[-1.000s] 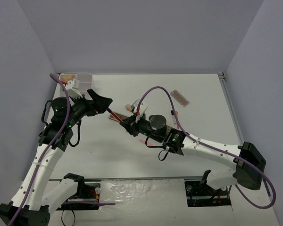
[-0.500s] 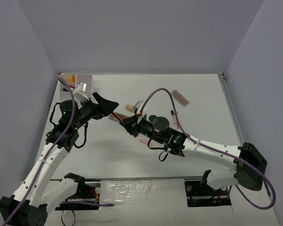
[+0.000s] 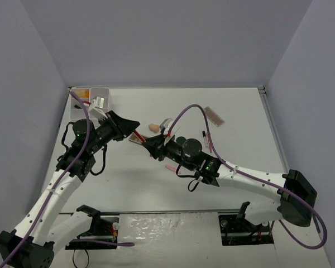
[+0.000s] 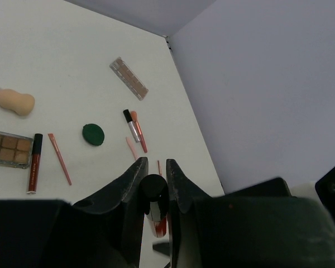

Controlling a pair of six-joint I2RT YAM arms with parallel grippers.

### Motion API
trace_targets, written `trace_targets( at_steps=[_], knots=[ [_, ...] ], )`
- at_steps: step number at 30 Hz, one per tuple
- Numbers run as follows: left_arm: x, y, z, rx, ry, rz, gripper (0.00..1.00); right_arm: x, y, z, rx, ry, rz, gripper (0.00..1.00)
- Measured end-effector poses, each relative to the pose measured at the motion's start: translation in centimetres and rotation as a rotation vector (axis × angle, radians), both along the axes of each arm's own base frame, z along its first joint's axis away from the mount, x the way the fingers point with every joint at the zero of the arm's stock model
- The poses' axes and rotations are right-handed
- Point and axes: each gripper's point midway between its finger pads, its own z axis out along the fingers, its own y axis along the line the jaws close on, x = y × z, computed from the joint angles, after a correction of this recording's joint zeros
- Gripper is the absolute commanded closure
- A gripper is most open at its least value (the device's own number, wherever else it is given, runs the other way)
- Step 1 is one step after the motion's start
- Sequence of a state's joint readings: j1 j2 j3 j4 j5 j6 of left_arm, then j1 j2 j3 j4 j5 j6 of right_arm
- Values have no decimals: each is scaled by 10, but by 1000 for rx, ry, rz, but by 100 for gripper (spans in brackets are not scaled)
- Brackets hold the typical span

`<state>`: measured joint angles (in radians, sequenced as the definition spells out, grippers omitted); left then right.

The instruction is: Organize the makeup

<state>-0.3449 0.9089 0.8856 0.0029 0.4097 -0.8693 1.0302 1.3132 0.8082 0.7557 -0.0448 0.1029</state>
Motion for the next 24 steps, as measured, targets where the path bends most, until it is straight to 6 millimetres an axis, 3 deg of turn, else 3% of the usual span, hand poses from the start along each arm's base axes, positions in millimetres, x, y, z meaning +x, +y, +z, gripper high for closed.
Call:
trace_targets(
  at_steps=[2, 5, 9, 14, 17, 24],
  knots=[
    [2, 1, 0, 5, -4, 11, 100, 1, -1, -1, -2, 2, -6, 21],
    [5, 5, -2, 25, -13, 36, 100, 3, -2, -3, -11, 3, -20, 7],
    [19, 15, -13, 90, -18, 102, 100, 9, -7, -11, -42, 12, -56, 3],
    [53, 45, -48, 281, 30, 249, 100, 16, -27, -36, -146, 44, -134, 2],
    [86, 81, -58, 369, 62, 367, 100, 15, -50, -53, -203, 57, -190, 2],
    [168, 211, -59, 451, 99, 725, 100, 15, -116, -77, -267, 81, -344, 1]
  ],
)
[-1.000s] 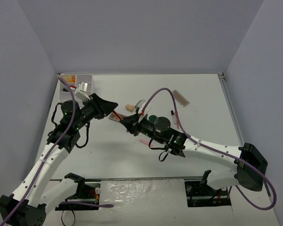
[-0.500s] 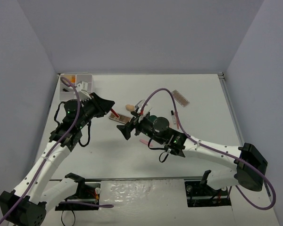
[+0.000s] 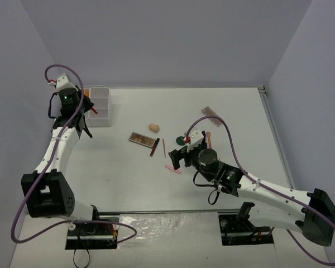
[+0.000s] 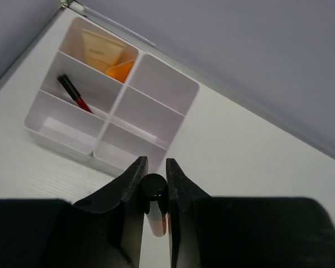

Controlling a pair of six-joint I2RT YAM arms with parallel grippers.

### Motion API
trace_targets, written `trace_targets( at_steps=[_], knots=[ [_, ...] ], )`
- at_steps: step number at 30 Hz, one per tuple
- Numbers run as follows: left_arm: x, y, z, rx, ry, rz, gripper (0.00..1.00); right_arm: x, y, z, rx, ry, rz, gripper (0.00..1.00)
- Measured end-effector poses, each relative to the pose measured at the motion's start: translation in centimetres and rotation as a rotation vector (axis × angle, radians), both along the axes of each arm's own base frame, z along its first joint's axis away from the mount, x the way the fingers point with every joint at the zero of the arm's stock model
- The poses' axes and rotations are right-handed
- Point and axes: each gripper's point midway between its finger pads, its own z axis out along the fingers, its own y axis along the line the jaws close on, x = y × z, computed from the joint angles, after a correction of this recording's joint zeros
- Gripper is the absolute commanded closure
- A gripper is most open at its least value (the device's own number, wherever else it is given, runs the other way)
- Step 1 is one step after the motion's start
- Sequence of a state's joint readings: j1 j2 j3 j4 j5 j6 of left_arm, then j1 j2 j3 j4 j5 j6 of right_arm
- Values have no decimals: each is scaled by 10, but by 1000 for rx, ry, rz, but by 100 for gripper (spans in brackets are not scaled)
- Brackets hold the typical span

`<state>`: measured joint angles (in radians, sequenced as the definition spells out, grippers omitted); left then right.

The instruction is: Organize the makeup

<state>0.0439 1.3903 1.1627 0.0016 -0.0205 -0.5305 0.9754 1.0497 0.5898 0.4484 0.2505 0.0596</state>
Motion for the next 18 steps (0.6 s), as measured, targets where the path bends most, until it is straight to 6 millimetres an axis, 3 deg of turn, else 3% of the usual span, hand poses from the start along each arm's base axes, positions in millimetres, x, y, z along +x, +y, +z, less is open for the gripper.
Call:
trace_targets(
  at_steps=[4, 8, 13, 18],
  knots=[
    [35, 43, -11, 14, -2, 94, 100, 6, -30, -10, -5, 14, -82, 1],
    [61, 76, -32, 16, 9, 160, 100, 11, -47, -15, -1, 26, -133, 1],
    [87, 104, -49, 17, 9, 210, 100, 13, -51, -16, 9, 31, -146, 1],
    [105, 118, -63, 23, -10, 237, 97, 12, -52, -18, 8, 36, -147, 1]
  ],
)
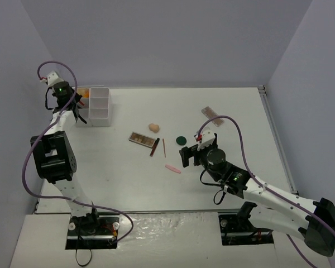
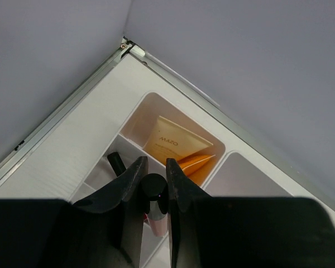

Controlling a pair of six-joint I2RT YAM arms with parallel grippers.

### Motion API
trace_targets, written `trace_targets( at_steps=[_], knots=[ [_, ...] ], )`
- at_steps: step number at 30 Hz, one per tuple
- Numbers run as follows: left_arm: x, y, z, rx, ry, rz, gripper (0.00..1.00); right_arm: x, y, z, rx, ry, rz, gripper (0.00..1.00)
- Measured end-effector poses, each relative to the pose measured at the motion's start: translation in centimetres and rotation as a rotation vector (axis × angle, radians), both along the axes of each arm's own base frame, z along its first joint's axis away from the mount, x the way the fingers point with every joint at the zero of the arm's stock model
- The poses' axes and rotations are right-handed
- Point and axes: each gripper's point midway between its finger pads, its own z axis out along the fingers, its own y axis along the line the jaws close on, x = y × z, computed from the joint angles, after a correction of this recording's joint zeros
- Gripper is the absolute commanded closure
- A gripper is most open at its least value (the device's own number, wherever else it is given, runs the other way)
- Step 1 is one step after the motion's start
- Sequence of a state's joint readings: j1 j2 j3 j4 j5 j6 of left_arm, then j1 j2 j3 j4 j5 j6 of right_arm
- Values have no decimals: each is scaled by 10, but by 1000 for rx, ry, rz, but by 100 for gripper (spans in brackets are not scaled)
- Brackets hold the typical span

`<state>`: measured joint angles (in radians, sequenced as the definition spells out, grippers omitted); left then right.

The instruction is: Organize the makeup

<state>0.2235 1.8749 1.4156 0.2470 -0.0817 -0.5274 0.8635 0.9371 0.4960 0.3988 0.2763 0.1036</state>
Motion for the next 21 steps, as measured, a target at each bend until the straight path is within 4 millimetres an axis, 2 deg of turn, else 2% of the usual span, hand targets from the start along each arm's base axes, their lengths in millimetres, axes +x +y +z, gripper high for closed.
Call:
trace_targets(
  at_steps=[4, 8, 9, 11, 15, 21],
  knots=[
    [14, 4, -14, 2, -4, 4, 96, 0, 0, -2, -3, 3, 0, 1],
    [23, 7, -30, -1, 2, 6, 89, 1, 0, -7, -15, 13, -1, 1],
    [24, 9, -34, -3, 5, 8, 84, 1, 0, -9, -20, 18, -3, 1],
    [26, 12, -42, -8, 13, 13, 69, 2, 0, -14, -33, 29, -5, 1],
    [26, 18, -56, -21, 31, 22, 47, 2, -1, -26, -64, 57, -6, 2],
    [27, 8, -54, -41, 23, -16, 22, 2, 1, -40, -103, 116, -13, 6]
  ],
)
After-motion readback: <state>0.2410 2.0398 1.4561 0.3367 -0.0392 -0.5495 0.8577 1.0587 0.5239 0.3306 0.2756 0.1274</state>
